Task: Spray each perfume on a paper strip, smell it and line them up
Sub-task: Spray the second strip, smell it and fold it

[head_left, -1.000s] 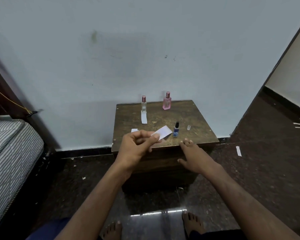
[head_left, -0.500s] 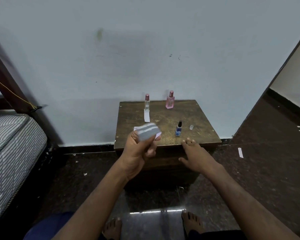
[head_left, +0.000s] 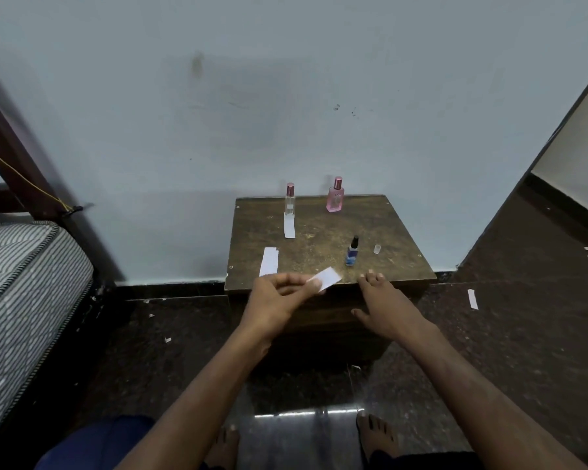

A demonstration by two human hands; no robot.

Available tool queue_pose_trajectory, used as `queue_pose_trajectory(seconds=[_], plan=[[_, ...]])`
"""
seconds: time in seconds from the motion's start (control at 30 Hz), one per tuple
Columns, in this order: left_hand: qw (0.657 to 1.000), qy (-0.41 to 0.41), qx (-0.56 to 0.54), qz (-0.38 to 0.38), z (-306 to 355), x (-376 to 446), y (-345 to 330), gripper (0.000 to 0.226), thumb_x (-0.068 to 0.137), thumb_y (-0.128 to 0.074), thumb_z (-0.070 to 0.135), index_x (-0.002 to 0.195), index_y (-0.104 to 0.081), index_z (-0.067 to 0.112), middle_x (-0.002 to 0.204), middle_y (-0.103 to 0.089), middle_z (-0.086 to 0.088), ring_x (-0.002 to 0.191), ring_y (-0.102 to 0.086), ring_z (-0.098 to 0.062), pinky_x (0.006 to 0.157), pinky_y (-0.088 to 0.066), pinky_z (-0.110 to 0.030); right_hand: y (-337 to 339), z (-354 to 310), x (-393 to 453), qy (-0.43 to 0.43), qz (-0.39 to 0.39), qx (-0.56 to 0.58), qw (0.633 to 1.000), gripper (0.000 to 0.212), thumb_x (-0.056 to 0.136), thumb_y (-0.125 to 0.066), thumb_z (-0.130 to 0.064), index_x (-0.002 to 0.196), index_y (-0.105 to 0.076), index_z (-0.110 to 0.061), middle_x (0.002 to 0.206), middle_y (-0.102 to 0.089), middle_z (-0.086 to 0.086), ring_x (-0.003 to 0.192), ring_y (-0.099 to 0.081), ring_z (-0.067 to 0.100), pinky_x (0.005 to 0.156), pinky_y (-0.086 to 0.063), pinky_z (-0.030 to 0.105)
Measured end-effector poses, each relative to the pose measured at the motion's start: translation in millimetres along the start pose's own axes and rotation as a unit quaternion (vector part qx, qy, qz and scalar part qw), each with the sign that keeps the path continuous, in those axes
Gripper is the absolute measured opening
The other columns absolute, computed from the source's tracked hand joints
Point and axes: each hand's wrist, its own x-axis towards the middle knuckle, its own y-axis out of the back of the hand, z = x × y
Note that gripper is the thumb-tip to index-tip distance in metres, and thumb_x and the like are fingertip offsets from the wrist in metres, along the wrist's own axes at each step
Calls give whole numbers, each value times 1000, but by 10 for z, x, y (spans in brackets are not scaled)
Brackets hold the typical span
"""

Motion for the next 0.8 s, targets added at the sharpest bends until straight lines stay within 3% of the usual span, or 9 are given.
queue_pose_trajectory(seconds=[0.07,0.13,0.23,0.3,0.4,0.47,0.57,0.63,0.8], plan=[[977,-102,-120,-144,80,-42,-19,16,89,-83,29,93,-78,15,78,-75,0,65,-62,-8,60,-48,-17,-5,22,17,4,0,7,1000,75,101,-63,-41,161,-31,-10,166,-34,15,155,-30,30,119,-38,39],[965,-153,-111,-180,126,-76,23,11,88,-82,31,89,-79,21,76,-75,-3,61,-61,-8,60,-48,-20,0,22,20,6,1,10,1000,74,101,-63,-40,161,-31,-10,166,-33,14,154,-31,30,120,-37,39],[999,-38,16,7,-18,46,69,19,80,-88,44,93,-82,30,96,-81,1,93,-75,-16,80,-59,-35,9,-15,-1,3,5,1,1000,83,102,-63,-40,164,-18,-7,172,-17,17,160,-15,32,124,-30,40],[997,10,-39,65,-72,64,61,26,73,-89,49,91,-84,31,97,-81,5,103,-74,-21,88,-63,-46,5,-23,-18,2,7,2,1000,85,102,-62,-40,165,-16,-7,172,-15,18,160,-13,32,124,-29,40],[966,-102,-211,-110,97,20,49,30,69,-93,51,80,-80,25,75,-68,2,72,-60,-9,59,-48,-22,1,-12,-20,3,7,2,1000,85,102,-62,-40,165,-14,-8,173,-14,17,161,-12,31,124,-28,40],[943,-137,-245,-180,170,-18,69,23,74,-92,43,78,-78,24,67,-60,-1,58,-51,-6,51,-39,-17,-2,-9,-8,3,7,1,1000,84,103,-61,-40,165,-15,-7,173,-14,17,161,-12,32,124,-28,40],[997,-42,-49,-41,68,42,108,14,81,-87,33,90,-83,24,80,-75,2,75,-68,-9,63,-50,-21,-18,-21,-7,4,11,-4,1000,84,103,-61,-41,165,-15,-6,172,-15,18,160,-12,32,124,-28,39],[999,26,7,34,26,25,67,18,82,-88,35,93,-84,22,93,-80,6,95,-73,-12,75,-54,-25,-29,-24,-21,3,12,-6,1000,84,103,-60,-41,165,-16,-6,172,-15,18,160,-13,32,124,-28,39],[948,-130,-207,-203,271,-96,62,17,82,-88,37,76,-78,24,67,-63,5,58,-52,-5,55,-42,-17,-46,-3,19,2,18,-2,1000,81,102,-60,-43,163,-22,-6,170,-23,17,159,-17,32,123,-31,39]])
